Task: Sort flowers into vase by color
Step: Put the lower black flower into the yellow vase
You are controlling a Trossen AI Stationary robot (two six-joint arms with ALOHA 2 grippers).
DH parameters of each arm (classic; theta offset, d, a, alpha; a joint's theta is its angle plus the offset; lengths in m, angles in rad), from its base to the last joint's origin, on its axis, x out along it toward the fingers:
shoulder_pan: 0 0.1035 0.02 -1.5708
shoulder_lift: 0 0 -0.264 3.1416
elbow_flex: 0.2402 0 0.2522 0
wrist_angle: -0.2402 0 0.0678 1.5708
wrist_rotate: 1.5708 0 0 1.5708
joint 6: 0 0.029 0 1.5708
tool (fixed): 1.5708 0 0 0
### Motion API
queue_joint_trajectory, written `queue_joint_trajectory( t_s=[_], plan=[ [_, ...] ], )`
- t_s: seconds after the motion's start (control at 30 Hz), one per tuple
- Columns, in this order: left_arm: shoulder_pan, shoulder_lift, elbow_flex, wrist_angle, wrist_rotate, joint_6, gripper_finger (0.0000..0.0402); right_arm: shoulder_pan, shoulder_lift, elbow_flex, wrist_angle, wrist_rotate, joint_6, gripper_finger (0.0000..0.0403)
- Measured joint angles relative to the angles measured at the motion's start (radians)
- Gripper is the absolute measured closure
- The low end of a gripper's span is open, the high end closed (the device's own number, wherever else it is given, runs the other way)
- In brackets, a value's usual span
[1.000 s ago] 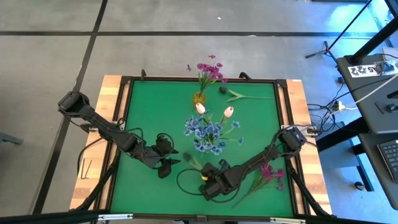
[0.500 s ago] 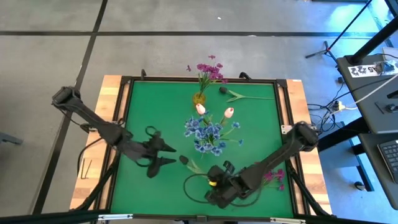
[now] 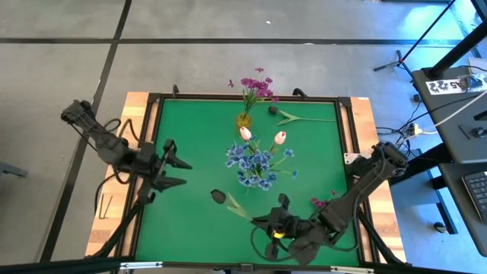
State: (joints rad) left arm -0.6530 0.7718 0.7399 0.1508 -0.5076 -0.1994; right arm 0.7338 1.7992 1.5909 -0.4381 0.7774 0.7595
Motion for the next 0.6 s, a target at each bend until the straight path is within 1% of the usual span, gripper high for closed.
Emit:
queue_joint_trajectory(
  t_s=[0.07, 0.13, 0.23, 0.3, 0.4, 0.5, 0.6],
  plan=[
    [0.000, 0.003, 0.000, 0.026, 0.014, 0.013, 0.0195, -0.005, -0.012, 0.000, 0.103, 0.042, -0.127, 0.0398],
    [0.000, 0.024, 0.000, 0.047, 0.052, 0.026, 0.0195, -0.019, -0.015, 0.000, 0.221, 0.067, -0.263, 0.0397],
    [0.000, 0.074, 0.000, 0.086, 0.082, 0.037, 0.0195, -0.047, -0.014, 0.000, 0.379, 0.068, -0.450, 0.0398],
    [0.000, 0.110, 0.000, 0.129, 0.086, 0.047, 0.0195, -0.067, -0.014, 0.000, 0.451, 0.056, -0.528, 0.0399],
    [0.000, 0.172, 0.000, 0.184, 0.101, 0.056, 0.0195, -0.099, -0.014, 0.000, 0.501, 0.016, -0.582, 0.0399],
    [0.004, 0.236, 0.000, 0.255, 0.114, 0.079, 0.0195, -0.132, -0.013, 0.000, 0.517, -0.027, -0.588, 0.0397],
    [0.005, 0.294, 0.000, 0.305, 0.134, 0.081, 0.0195, -0.157, -0.013, 0.000, 0.528, -0.037, -0.584, 0.0397]
  ],
)
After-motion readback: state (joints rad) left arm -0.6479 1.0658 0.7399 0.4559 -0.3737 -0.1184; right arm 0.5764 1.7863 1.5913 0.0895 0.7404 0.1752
